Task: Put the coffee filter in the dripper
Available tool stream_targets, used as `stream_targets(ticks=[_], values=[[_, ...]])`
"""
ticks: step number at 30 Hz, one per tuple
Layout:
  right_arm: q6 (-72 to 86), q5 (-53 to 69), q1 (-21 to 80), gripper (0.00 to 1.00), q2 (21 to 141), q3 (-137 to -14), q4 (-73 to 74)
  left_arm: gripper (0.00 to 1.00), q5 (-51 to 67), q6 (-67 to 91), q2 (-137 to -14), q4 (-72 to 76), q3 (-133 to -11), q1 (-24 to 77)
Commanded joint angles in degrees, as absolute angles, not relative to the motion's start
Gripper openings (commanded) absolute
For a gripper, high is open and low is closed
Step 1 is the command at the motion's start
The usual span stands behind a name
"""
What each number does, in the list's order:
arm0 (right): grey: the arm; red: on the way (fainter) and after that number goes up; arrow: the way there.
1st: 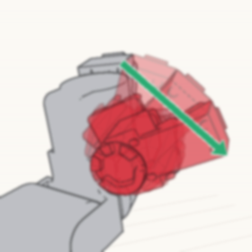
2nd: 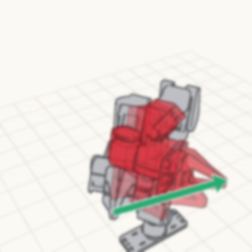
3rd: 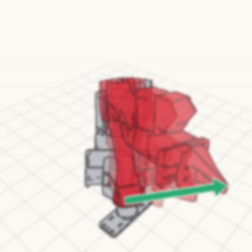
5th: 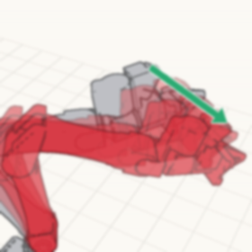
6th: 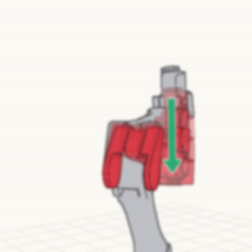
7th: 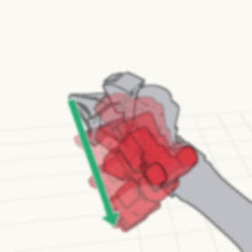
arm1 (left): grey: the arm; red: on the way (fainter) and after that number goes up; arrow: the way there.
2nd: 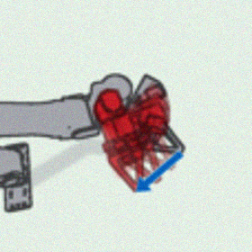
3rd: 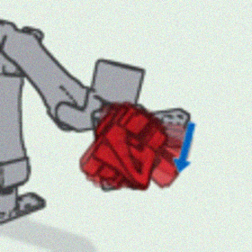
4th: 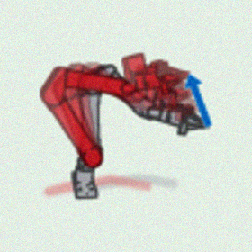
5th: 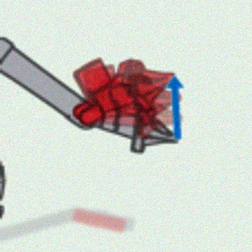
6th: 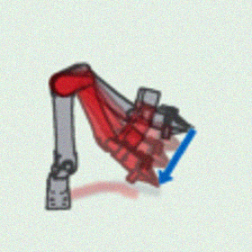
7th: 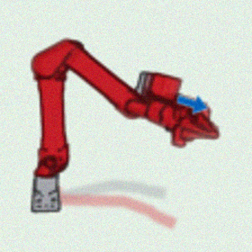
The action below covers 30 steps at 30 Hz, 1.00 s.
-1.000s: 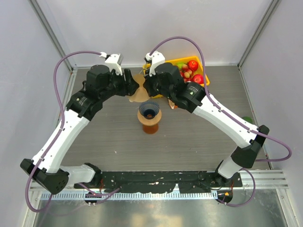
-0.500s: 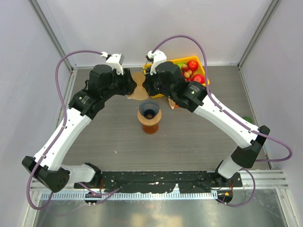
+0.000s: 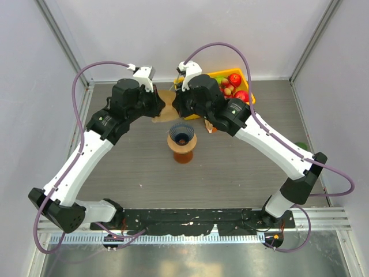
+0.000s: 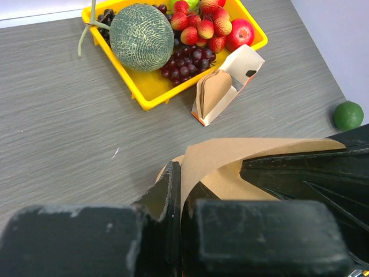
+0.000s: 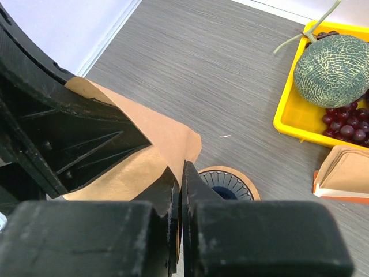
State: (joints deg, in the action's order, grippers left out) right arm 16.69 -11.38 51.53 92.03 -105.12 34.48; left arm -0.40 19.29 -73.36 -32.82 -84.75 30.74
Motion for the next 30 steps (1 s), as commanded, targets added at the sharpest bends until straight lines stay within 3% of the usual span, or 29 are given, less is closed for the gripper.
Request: stream_targets(ticks=[1, 20, 22, 24, 28, 30], values=[[16.88, -12.57, 51.59, 0.05, 92.20, -107.75, 33.75, 0.00, 1.58, 19.42, -73.04, -30.59, -86.84, 30.94], [15.82, -12.83, 51.68, 0.05, 91.59, -106.17, 34.28, 0.03, 0.53, 21.53, -73.48, -34.89, -88.33, 33.05], [14.95, -13.01, 51.07, 0.05, 90.88, -105.65, 35.06, 0.41, 1.14, 21.79, -73.04, -35.94, -88.94, 32.52], [14.33, -13.09, 50.19, 0.05, 89.83, -104.86, 36.12, 0.65, 2.54, 21.36, -71.81, -36.91, -89.21, 31.73], [14.42, -10.29, 48.52, 0.05, 86.93, -102.40, 37.62, 0.95, 7.90, 19.16, -67.34, -37.70, -88.07, 30.94], [13.80, -8.27, 48.17, 0.05, 85.70, -100.90, 37.88, 1.00, 12.98, 18.99, -64.09, -36.66, -86.75, 30.94]])
